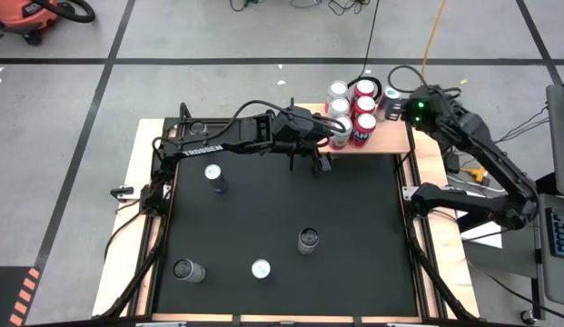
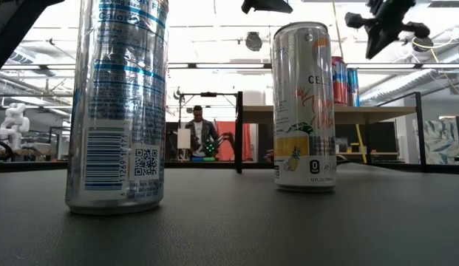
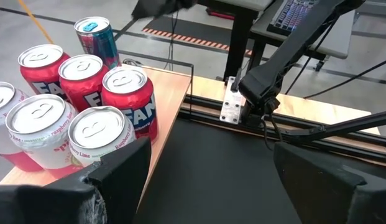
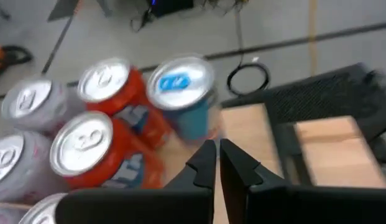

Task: Place canned beverage on shelf
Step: Put the middle blue soda can on the shelf

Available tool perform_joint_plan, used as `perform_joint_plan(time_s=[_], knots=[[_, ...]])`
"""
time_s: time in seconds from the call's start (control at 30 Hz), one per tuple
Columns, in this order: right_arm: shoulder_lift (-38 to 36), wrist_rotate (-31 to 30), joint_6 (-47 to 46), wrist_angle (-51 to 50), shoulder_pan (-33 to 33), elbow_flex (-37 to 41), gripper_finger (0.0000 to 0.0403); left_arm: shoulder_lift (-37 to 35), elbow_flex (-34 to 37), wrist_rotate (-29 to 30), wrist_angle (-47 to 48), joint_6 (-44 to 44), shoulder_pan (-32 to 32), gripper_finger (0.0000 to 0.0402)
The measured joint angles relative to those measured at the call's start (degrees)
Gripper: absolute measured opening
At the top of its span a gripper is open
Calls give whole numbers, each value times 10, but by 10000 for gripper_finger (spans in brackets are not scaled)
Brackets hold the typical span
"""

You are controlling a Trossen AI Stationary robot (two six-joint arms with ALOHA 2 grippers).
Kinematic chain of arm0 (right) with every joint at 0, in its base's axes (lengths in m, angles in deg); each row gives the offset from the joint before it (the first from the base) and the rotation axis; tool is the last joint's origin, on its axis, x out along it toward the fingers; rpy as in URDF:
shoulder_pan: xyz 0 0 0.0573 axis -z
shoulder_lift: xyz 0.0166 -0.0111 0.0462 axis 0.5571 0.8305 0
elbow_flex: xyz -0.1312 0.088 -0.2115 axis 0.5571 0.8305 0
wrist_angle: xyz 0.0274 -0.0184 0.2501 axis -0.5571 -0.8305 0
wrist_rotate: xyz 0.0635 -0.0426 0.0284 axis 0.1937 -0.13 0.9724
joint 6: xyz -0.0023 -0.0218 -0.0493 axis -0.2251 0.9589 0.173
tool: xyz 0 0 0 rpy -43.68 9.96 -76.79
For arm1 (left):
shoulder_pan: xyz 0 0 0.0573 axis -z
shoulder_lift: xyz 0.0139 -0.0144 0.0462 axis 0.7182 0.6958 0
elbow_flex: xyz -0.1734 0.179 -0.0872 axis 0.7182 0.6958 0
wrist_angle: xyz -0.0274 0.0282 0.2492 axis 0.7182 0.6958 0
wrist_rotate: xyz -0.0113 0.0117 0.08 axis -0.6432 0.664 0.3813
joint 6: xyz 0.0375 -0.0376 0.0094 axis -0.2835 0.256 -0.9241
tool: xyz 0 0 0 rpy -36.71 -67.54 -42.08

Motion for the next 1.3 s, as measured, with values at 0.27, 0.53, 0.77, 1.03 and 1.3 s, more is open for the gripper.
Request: perform_joint_plan(time_s=[0.27, 0.53, 0.77, 1.03, 1.3], knots=[[61, 23, 1, 70, 1, 10, 0, 0, 0, 0, 0, -4, 0, 342], [96, 9, 0, 56, 7, 10, 0, 0, 0, 0, 1, -1, 1, 342], [77, -6, 3, 48, 7, 10, 0, 0, 0, 0, 1, 0, 1, 342], [90, -3, 1, 52, 7, 10, 0, 0, 0, 0, 1, -4, 1, 342], [107, -5, 3, 74, 7, 10, 0, 0, 0, 0, 1, -1, 1, 342]])
